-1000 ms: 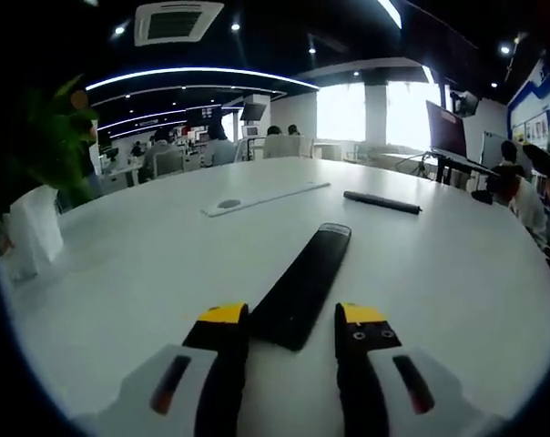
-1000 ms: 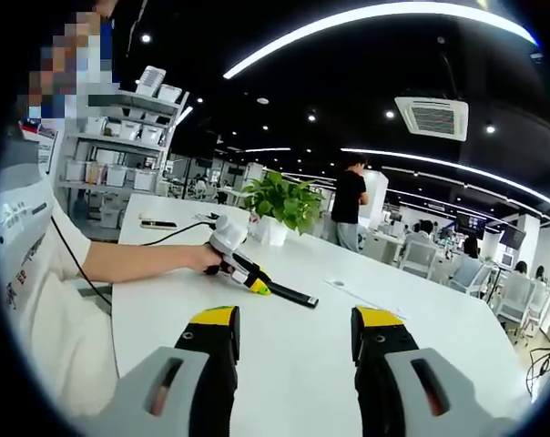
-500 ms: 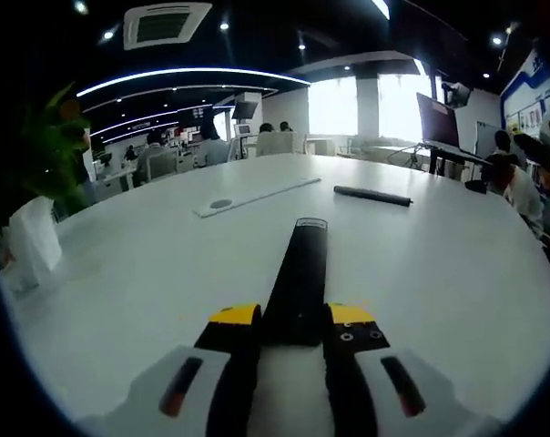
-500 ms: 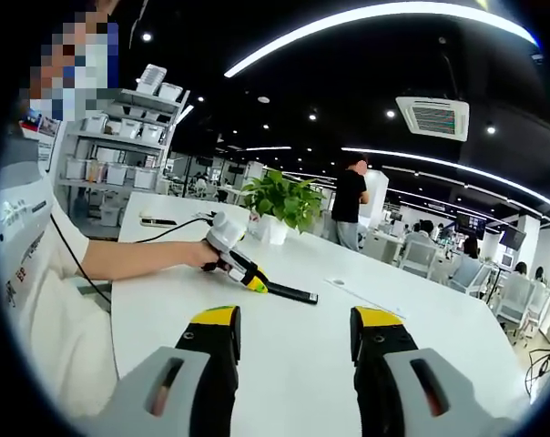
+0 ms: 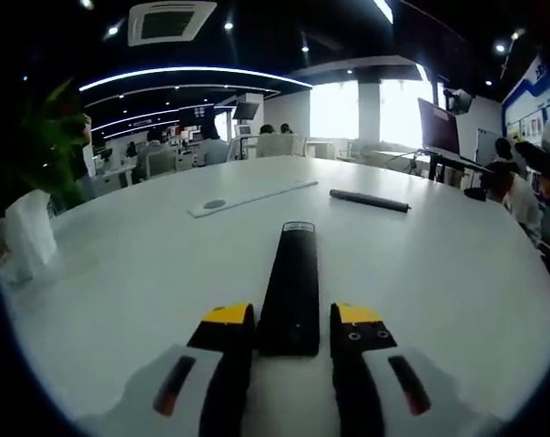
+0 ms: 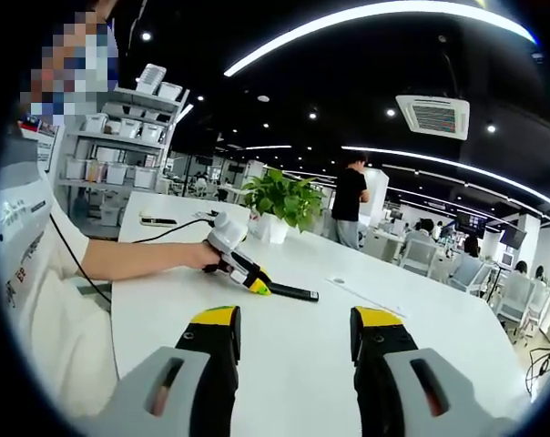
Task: Pflip the remote and laser pointer to the front side, press the buttons, and align them neatly on the table
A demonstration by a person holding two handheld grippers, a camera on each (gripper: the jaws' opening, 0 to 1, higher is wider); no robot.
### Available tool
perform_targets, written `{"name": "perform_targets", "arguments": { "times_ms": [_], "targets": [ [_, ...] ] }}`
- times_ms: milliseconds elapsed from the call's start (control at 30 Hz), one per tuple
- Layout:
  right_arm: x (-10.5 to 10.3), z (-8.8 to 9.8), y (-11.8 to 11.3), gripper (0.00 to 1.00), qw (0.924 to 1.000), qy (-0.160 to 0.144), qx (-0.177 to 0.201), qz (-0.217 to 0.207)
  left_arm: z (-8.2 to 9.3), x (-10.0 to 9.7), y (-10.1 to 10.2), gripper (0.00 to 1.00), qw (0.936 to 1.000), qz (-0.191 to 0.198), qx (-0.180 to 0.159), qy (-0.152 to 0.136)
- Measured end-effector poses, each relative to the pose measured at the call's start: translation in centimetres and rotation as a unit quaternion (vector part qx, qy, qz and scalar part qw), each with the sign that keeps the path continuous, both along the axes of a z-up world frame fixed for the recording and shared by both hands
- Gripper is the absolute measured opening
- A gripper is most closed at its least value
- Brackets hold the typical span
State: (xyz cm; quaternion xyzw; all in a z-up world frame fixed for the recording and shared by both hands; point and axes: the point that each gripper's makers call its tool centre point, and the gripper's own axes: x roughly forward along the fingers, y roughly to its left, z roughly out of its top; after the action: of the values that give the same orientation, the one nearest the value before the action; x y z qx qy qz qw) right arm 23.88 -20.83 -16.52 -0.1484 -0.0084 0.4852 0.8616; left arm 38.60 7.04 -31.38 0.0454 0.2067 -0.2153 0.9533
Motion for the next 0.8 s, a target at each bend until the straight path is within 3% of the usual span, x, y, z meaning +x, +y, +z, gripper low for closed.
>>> {"name": "perform_targets", "arguments": {
  "times_ms": [367, 800],
  "targets": [
    [-0.03, -0.11, 0.22, 0.51, 1.0000, 0.001, -0.002, 0.001, -0.05, 0.04, -0.27, 0.31, 0.9997, 0.023, 0.003, -0.002],
    [-0.07, -0.14, 0.27, 0.51, 1.0000, 0.001, -0.003, 0.002, 0.02, -0.37, -0.96, 0.30, 0.9998, 0.018, -0.005, -0.009]
  ]
}}
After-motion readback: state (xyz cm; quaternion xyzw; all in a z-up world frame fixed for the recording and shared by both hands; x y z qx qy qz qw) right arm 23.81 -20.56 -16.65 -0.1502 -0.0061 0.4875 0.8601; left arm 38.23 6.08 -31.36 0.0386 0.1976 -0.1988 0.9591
